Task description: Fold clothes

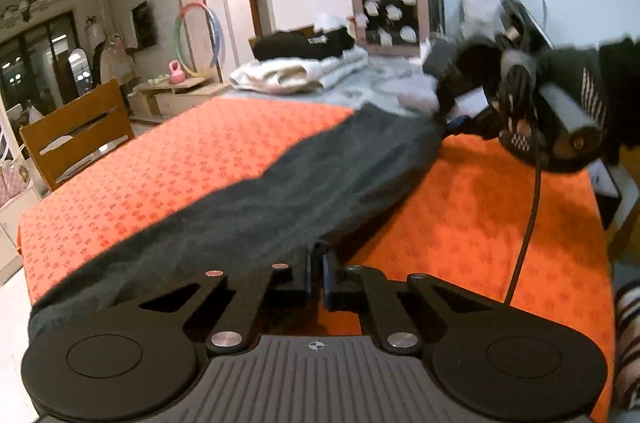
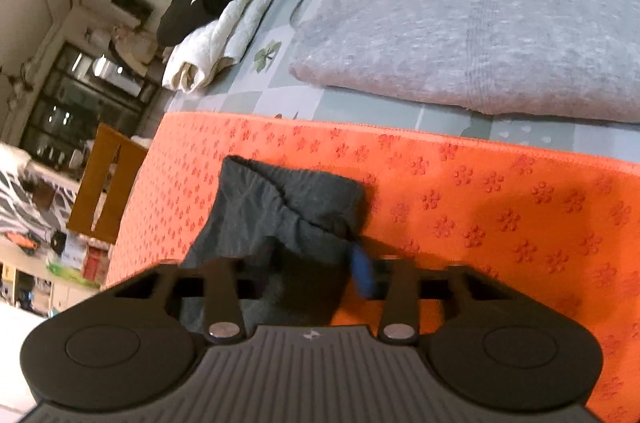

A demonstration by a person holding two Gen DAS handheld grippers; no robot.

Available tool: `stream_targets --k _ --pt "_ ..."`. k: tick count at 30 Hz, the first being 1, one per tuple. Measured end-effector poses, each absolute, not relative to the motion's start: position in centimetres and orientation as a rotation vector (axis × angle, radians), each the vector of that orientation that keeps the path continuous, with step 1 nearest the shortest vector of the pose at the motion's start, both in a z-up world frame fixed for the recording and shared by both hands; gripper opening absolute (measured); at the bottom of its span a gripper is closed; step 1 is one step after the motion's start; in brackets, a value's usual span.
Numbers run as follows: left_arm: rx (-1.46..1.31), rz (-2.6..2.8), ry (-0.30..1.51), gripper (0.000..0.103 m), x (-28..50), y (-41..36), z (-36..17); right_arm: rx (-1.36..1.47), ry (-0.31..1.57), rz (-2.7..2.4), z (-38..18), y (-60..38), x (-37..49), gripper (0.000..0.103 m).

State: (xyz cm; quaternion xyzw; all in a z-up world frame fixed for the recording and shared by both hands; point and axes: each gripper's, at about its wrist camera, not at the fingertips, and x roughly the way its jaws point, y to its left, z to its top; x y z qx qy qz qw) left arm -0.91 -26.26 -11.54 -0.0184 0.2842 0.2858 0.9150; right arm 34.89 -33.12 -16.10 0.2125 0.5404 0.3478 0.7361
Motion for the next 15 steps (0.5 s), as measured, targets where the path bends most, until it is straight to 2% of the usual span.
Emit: stream_targets --k 7,15 --pt "-0.118 0.626 0.465 0.007 -4.3 -23.6 -7.1 0.539 1.050 0.823 -8.7 -32.3 31.7 0.011" --pt "-0.162 0.629 0.322 0.007 -12.8 -18.4 -0.5 0.621 0.970 0.834 0.0 -30.2 24.5 0.011"
